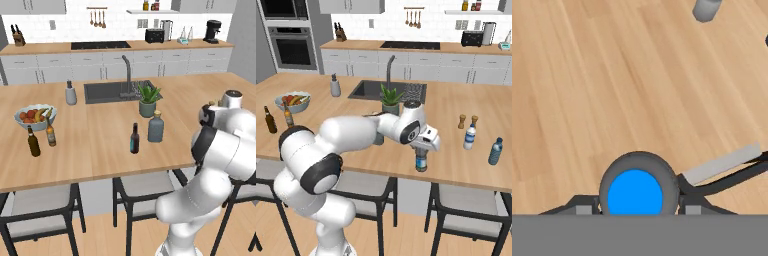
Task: Move the plastic bottles in the middle to the plastics group, and the glass bottles in the middle to the glass group.
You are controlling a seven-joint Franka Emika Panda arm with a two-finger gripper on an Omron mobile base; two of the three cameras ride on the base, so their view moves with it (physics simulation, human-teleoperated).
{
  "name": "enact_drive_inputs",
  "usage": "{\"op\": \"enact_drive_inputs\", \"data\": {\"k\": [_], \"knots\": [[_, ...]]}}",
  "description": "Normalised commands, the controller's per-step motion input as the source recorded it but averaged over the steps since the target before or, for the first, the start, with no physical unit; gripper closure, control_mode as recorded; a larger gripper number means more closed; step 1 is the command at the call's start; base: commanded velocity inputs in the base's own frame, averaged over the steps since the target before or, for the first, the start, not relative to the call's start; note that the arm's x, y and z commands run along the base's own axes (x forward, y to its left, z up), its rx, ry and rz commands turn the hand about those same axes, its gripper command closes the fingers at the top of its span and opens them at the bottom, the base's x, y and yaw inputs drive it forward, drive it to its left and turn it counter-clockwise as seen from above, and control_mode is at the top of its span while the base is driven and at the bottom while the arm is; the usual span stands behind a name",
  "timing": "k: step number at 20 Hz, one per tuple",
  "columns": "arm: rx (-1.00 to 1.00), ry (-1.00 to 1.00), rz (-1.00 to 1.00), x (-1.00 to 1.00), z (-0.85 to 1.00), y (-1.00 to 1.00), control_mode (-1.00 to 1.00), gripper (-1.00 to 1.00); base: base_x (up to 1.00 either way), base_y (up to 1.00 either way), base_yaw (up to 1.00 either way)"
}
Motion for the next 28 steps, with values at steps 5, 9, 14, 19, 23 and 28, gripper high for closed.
{"op": "enact_drive_inputs", "data": {"k": [5, 9, 14, 19, 23, 28], "knots": [[0.00, 0.06, -0.06, 0.21, 0.00, -1.00, -1.00, 1.00, 0.00, 0.00, 0.00], [0.00, 0.06, -0.05, 0.19, 0.00, -1.00, -1.00, 1.00, 0.00, 0.00, 0.00], [0.00, 0.01, -0.01, 0.36, 0.00, -0.52, -1.00, 1.00, 0.00, 0.00, 0.00], [0.00, -0.06, 0.04, 0.18, 0.00, 0.00, -1.00, 1.00, 0.00, 0.00, 0.00], [0.00, -0.02, 0.06, 0.30, 0.00, 0.00, -1.00, 1.00, 0.00, 0.00, 0.00], [-0.01, -0.03, 0.07, 0.37, 0.00, 0.00, -1.00, 1.00, 0.00, 0.00, 0.00]]}}
